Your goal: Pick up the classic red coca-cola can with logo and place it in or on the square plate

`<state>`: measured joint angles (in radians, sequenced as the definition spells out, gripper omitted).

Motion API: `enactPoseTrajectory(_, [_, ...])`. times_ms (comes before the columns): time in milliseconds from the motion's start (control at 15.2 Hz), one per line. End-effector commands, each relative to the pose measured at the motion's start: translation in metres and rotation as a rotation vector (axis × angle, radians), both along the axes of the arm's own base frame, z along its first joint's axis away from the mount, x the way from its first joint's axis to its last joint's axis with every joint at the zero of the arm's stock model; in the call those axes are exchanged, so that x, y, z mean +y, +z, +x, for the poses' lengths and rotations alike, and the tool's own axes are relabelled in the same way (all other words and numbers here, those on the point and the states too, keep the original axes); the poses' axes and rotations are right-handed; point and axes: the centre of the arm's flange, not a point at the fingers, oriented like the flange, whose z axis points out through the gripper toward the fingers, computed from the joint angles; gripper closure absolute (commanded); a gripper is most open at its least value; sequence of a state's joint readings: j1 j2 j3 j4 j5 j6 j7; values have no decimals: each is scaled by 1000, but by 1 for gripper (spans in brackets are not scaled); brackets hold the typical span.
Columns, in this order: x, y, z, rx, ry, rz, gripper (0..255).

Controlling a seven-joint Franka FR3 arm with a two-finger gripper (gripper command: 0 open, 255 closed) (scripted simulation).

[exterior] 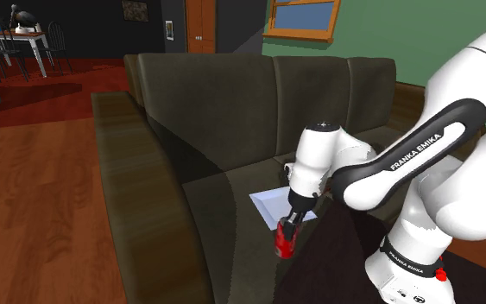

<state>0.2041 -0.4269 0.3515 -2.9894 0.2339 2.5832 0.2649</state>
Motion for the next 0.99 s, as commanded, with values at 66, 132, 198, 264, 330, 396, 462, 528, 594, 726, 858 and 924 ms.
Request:
enactPoseTrajectory(66, [1, 16, -1, 1, 0, 0, 255])
enactPoseTrajectory(132, [1, 22, -1, 1, 0, 0, 255])
enactPoseTrajectory(198, [1, 23, -1, 1, 0, 0, 255])
enactPoseTrajectory(264, [-11, 24, 5, 1, 0, 0, 255])
enactPoseTrajectory(330, [-22, 26, 12, 1, 0, 0, 255])
enactPoseTrajectory(396, [-34, 27, 18, 1, 0, 0, 255])
enactPoseTrajectory(462, [-45, 29, 24, 1, 0, 0, 255])
enactPoseTrajectory(528, [-57, 31, 31, 1, 0, 0, 255])
enactPoseTrajectory(594, [-68, 32, 37, 1, 0, 0, 255])
enactPoseTrajectory(726, [-91, 36, 50, 1, 0, 0, 255])
enactPoseTrajectory(858, [-114, 39, 62, 1, 0, 0, 255])
enactPoseTrajectory(924, [-126, 40, 69, 1, 0, 0, 255])
